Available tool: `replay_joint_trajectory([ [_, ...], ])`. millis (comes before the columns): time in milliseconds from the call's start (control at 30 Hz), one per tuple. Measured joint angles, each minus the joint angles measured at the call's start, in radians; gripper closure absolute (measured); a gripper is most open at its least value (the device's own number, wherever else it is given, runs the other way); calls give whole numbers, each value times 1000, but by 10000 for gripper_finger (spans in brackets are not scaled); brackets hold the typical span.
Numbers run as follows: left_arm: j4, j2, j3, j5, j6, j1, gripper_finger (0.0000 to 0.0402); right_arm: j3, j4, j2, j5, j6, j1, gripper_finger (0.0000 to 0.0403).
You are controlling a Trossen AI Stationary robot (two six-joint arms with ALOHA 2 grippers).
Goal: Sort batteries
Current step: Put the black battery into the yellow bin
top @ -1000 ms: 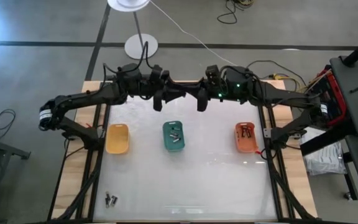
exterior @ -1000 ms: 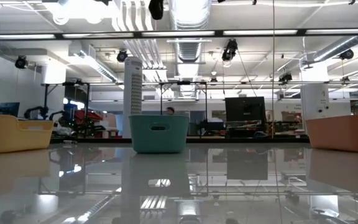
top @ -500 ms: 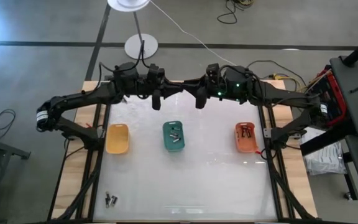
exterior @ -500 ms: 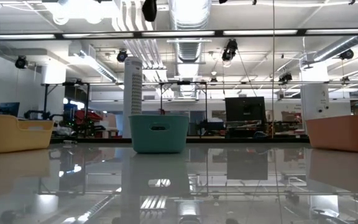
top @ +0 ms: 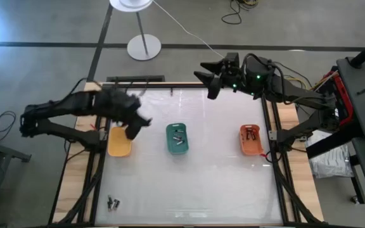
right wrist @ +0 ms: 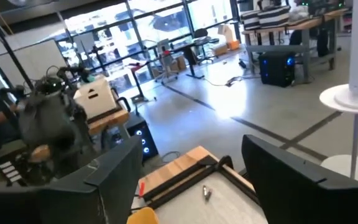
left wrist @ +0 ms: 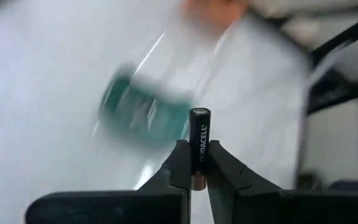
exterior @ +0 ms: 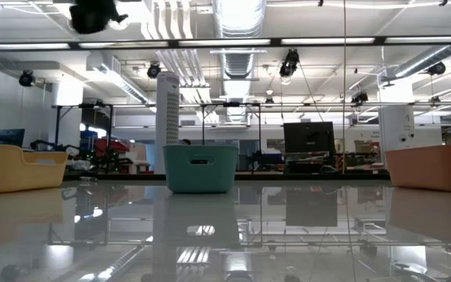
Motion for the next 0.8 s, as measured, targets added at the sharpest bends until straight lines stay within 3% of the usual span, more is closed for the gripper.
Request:
replay_joint_trajectory([
  [133, -226, 1, -58, -157, -255, -194, 396, 0, -3, 19, 0, 4, 0, 132],
  [300, -373, 31, -193, -163, -506, -345, 396, -2, -85, 37, -1, 57, 6, 138],
  [433, -412, 34, -321, -88, -595, -352, 396, -2, -158, 29, -2, 94, 40, 146],
  [567, -400, 43, -432, -109, -641, -297, 396, -2, -186, 29, -1, 98, 87, 154],
  [800, -355, 88, -493, -122, -512, -177, 396, -2, -183, 51, 28, 118, 131, 157],
])
